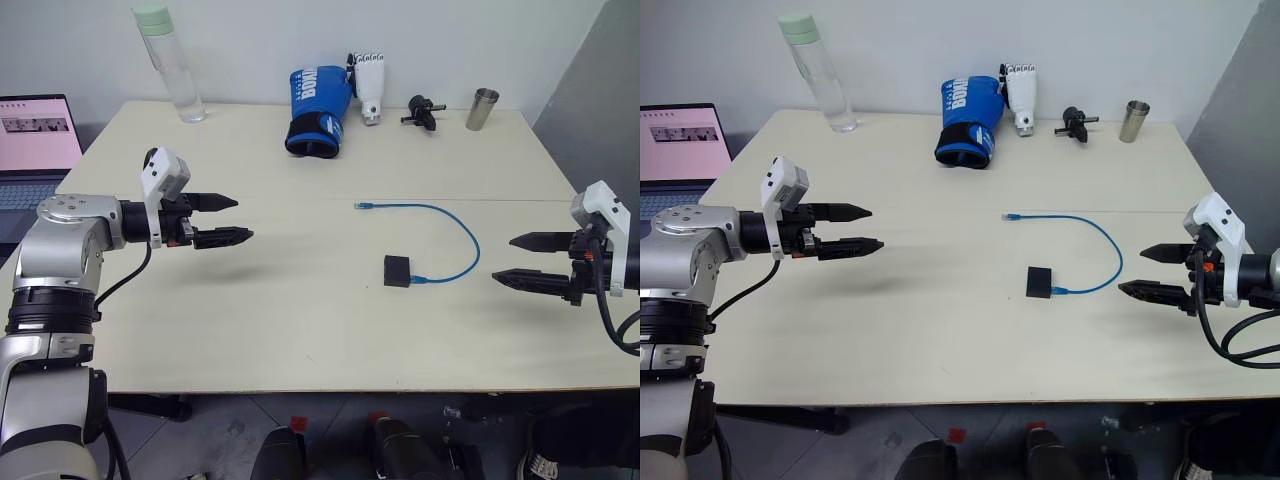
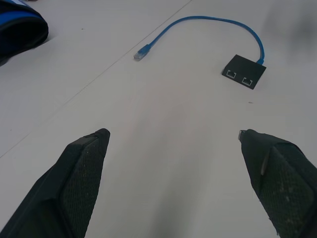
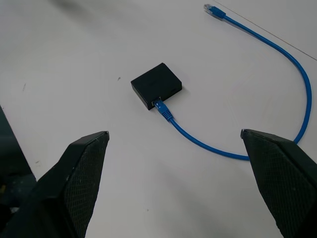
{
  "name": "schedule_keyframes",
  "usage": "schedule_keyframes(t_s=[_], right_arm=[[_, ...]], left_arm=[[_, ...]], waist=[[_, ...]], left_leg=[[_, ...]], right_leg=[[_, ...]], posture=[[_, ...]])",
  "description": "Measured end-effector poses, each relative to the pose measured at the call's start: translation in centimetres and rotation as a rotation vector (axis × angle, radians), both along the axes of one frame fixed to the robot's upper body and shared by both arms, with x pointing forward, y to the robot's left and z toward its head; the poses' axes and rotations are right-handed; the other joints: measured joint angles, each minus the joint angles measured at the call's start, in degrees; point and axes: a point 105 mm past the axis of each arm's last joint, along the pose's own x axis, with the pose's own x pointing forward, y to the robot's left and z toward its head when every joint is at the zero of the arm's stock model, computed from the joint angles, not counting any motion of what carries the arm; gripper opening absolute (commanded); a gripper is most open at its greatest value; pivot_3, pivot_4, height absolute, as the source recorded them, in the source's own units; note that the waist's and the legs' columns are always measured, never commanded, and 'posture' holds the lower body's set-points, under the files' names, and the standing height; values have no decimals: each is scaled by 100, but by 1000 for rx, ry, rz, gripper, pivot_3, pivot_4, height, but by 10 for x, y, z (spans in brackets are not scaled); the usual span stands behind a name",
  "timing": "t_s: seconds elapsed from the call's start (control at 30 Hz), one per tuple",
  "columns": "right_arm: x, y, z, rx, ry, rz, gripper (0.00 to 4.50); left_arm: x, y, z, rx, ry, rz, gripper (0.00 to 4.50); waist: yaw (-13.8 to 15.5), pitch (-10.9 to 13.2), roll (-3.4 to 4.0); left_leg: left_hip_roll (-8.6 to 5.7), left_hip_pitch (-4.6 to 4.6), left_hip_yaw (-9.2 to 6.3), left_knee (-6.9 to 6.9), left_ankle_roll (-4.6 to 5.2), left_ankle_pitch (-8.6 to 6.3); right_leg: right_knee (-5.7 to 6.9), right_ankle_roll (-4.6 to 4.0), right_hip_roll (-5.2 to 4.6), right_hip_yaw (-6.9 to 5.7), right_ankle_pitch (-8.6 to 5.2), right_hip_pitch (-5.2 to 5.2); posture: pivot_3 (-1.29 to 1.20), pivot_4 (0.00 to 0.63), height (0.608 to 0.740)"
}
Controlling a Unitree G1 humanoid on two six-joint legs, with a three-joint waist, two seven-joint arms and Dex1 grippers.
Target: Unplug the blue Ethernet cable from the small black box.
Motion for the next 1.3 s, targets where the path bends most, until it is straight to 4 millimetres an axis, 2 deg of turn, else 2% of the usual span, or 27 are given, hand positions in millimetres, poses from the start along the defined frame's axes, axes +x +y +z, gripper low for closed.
schedule_keyframes(t_s=[0.17, 0.27, 0.37, 0.47, 0.6, 0.87, 1.07, 1.17, 1.3], right_arm=[[2, 3, -7, -33, 0, 23, 4500], [4, 12, -19, -48, 7, 59, 4500], [13, 35, -41, -54, 7, 139, 4500], [28, 51, -60, -65, 11, 186, 4500], [48, 76, -76, -65, 7, 236, 4500], [74, 70, -110, -127, 69, 202, 4500], [83, 68, -111, -147, 47, 226, 4500], [84, 67, -112, -148, 49, 237, 4035], [88, 65, -111, -147, 49, 224, 3078]], left_arm=[[-6, -13, -1, 4, -10, -53, 4460], [-14, -30, -13, 17, -3, -118, 4460], [-32, -63, -33, 25, 9, -242, 4460], [-45, -91, -44, 27, -9, -328, 4460], [-50, -110, -51, 27, -40, -350, 4460], [-52, -108, -56, 36, -41, -316, 4460], [-52, -107, -56, 44, -47, -303, 4460], [-51, -104, -54, 54, -49, -294, 4500], [-47, -103, -50, 53, -61, -287, 4500]], waist=[[1, -1, 1], [0, -1, 1], [-5, -1, 0], [-5, 0, 3], [-4, 0, 3], [8, 0, 3], [-5, -1, 4], [-7, -1, 5], [-5, -2, 5]], left_leg=[[2, 1, 1, 1, 0, 0], [2, 1, -1, 3, 0, 0], [5, 0, 0, 9, 0, 0], [3, 1, 1, 11, 0, 0], [4, 3, 0, 12, 0, 0], [1, 3, 1, 13, 0, 0], [2, 9, 1, 14, 0, 0], [3, 10, 1, 15, -1, 0], [3, 9, -1, 15, -1, 0]], right_leg=[[0, 0, 0, 0, 0, 3], [1, 0, 0, 0, 0, 3], [3, 0, 0, 1, 1, 3], [7, -1, 0, 4, 1, 2], [7, -3, 1, 3, 2, 3], [5, -4, -2, 2, 4, 5], [8, -6, -2, 1, 5, 10], [8, -6, -2, 1, 5, 12], [8, -7, -2, -1, 5, 11]], posture=[[0, 150, 740], [0, 150, 740], [0, 150, 740], [0, 150, 740], [0, 150, 740], [0, 150, 740], [0, 150, 740], [0, 150, 740], [0, 150, 740]])
